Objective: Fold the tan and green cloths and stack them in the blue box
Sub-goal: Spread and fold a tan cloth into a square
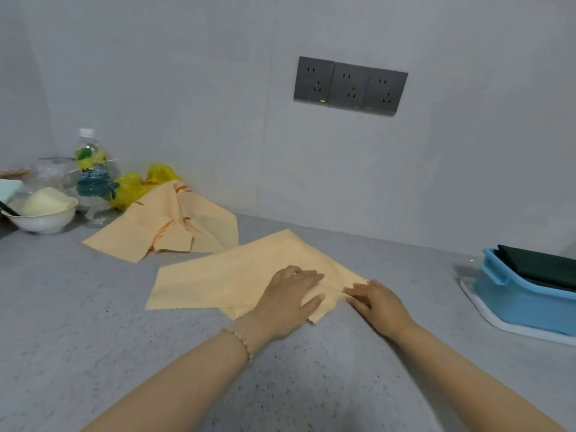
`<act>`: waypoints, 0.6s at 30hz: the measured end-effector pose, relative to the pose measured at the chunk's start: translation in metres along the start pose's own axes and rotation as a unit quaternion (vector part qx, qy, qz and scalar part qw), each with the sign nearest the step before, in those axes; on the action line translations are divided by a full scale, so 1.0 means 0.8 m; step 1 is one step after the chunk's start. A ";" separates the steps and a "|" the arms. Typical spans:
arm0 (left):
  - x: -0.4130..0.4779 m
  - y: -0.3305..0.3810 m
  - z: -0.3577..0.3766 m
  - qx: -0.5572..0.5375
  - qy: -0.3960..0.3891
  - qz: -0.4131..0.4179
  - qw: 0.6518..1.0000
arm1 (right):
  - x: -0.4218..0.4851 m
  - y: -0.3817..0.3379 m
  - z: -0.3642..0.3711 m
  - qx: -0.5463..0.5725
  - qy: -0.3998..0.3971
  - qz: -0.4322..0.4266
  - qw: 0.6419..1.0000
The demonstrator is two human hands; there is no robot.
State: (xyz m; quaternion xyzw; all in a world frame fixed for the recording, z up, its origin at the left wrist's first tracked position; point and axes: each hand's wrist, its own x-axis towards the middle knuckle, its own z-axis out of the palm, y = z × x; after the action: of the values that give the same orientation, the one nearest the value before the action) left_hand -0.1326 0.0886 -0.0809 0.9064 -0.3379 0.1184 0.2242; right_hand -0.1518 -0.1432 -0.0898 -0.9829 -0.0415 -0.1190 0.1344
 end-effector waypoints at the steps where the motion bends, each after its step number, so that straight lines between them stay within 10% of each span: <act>1: 0.003 0.001 0.000 0.012 -0.016 -0.010 1.000 | -0.013 0.011 -0.009 0.003 0.007 0.008 1.000; 7: -0.001 -0.001 0.009 0.048 -0.218 -0.089 0.971 | -0.074 0.064 -0.071 0.051 -0.031 0.035 0.998; 18: 0.022 0.024 -0.045 -0.077 -0.336 -0.043 0.938 | -0.058 0.065 -0.126 0.168 0.017 0.046 0.985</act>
State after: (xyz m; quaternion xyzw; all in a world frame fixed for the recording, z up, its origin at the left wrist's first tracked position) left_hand -0.1348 0.0831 -0.0372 0.8870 -0.3620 -0.2298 0.1716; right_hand -0.2136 -0.2234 -0.0206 -0.9449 -0.0131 -0.1211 0.3037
